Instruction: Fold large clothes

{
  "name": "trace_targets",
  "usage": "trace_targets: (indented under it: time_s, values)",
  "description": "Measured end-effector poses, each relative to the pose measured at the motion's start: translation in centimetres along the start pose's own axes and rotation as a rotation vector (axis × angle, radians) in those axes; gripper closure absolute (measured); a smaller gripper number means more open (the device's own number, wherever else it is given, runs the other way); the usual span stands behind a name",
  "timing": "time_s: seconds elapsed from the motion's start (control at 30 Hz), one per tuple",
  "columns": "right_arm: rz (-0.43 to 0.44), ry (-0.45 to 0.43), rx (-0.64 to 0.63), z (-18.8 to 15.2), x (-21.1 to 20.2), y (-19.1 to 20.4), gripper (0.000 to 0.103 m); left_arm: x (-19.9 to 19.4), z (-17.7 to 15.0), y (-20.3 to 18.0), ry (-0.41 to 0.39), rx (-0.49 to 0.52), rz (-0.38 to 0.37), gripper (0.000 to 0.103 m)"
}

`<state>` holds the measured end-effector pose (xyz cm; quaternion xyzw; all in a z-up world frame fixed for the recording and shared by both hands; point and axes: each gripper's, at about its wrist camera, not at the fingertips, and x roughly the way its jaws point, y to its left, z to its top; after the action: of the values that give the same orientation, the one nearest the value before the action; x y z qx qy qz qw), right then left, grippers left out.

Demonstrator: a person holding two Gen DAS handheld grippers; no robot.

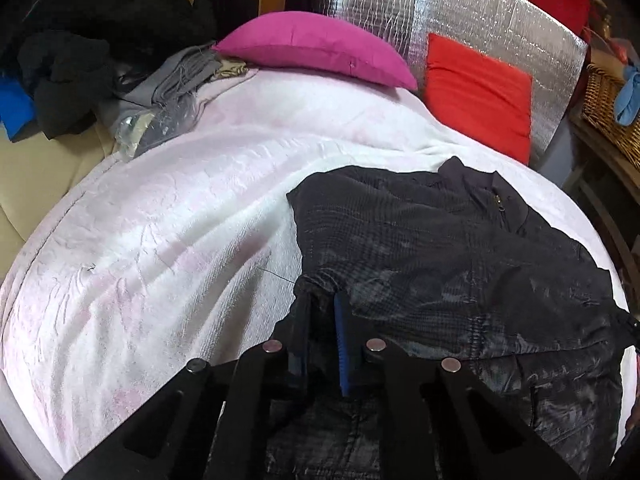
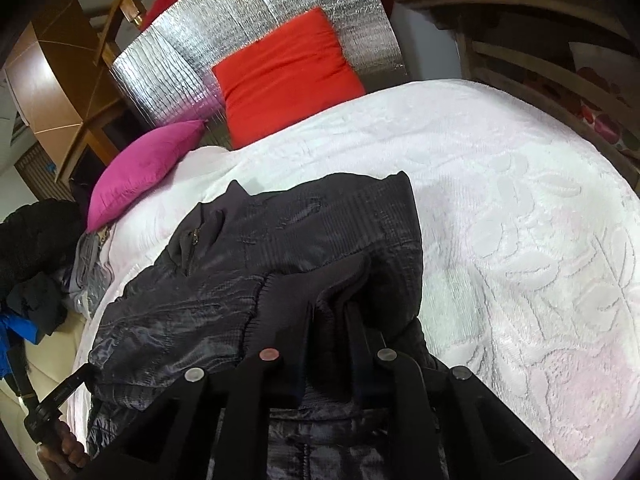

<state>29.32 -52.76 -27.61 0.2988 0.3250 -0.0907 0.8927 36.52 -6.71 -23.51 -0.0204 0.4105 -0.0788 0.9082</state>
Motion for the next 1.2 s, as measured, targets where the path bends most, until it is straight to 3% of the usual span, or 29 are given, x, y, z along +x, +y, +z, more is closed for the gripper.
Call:
trace_targets:
  time_s: [0.13,0.2,0.3,0.5,0.57,0.67,1.03,1.2]
  values:
    - [0.039,0.020,0.018,0.2,-0.2,-0.6,0.086,0.1,0.1,-0.2,-0.003,0.009,-0.003,0.092]
    - [0.061,0.079,0.046,0.1,0.6,-1.1,0.082,0.9,0.0,-0.1,0.032,0.005,0.002,0.092]
    - [0.085,0.157,0.096,-0.1,1.8,-1.8,0.081,1.6,-0.2,-0.3,0.066,-0.001,-0.007,0.077]
    - [0.120,0.180,0.094,-0.5,2.7,-1.5,0.073,1.4,-0.6,-1.3,0.039,0.049,0.039,0.079]
    - [0.148,0.158,0.088,-0.5,2.3,-1.5,0.073,1.2,-0.5,-1.0,0.032,0.032,0.049,0.086]
    - [0.111,0.103,0.055,-0.5,1.2,-0.9,0.089,0.9,-0.5,-0.8,0.023,0.013,0.054,0.087]
    - [0.035,-0.083,-0.023,-0.1,-3.2,1.1,0.091,0.5,-2.2,-3.5,-0.040,0.152,0.162,0.082]
    - [0.027,-0.101,-0.004,0.0,-3.6,1.3,0.091,0.2,-3.1,-4.3,-0.069,0.172,0.193,0.078]
